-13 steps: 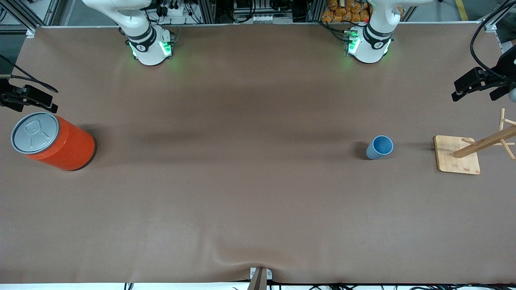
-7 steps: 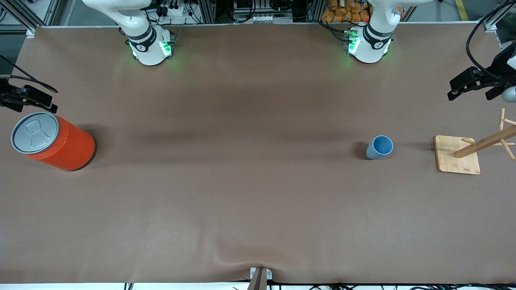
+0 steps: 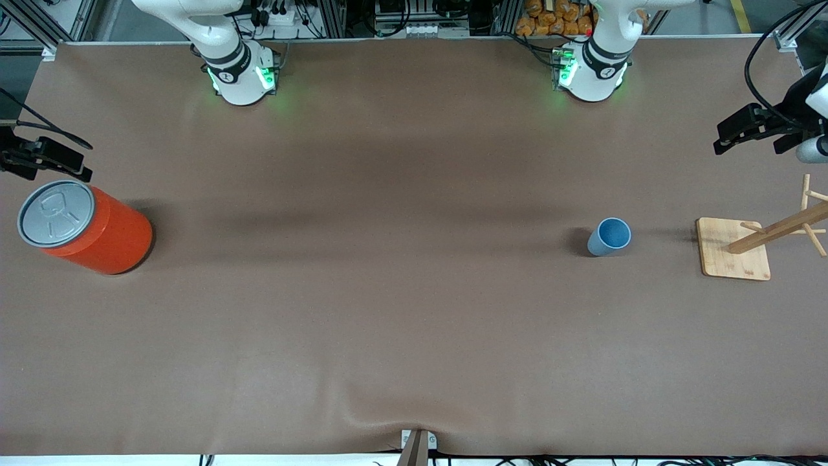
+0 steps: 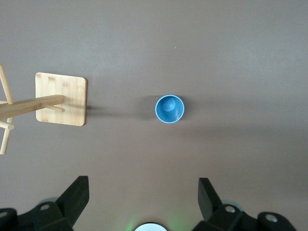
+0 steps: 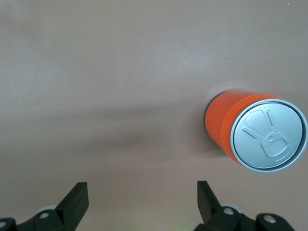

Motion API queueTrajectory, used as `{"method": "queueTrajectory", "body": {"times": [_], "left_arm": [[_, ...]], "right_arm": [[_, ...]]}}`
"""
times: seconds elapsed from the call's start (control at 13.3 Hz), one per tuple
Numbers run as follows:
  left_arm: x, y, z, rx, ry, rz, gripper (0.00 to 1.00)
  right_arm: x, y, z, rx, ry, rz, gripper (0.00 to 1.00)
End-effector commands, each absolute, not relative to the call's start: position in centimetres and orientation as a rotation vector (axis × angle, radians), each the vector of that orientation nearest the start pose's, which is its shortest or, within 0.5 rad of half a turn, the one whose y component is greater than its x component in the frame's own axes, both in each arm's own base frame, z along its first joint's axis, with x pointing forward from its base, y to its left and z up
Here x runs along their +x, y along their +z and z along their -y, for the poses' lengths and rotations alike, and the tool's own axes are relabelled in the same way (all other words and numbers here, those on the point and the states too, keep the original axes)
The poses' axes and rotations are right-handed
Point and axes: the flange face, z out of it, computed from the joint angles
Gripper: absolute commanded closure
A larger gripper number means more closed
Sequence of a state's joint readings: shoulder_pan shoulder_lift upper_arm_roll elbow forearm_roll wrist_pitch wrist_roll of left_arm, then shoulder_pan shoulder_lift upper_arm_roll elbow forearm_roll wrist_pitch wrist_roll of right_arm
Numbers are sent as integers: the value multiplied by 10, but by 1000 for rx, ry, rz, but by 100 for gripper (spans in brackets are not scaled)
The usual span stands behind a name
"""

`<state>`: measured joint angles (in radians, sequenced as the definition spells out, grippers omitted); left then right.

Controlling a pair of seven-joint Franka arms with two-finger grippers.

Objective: Flip cup

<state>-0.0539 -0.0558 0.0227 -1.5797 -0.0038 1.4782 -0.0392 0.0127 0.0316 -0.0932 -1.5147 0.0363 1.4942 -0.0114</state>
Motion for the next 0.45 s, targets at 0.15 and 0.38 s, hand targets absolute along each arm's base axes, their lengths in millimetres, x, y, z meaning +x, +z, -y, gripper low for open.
{"method": "queueTrajectory", "body": {"times": [0.15, 0.38], "left_arm": [[527, 641, 16, -3148, 95, 18, 0], [527, 641, 16, -3153, 95, 18, 0]], "right_arm": [[555, 630, 44, -3101, 66, -118, 0], [556, 630, 44, -3101, 64, -118, 0]]}}
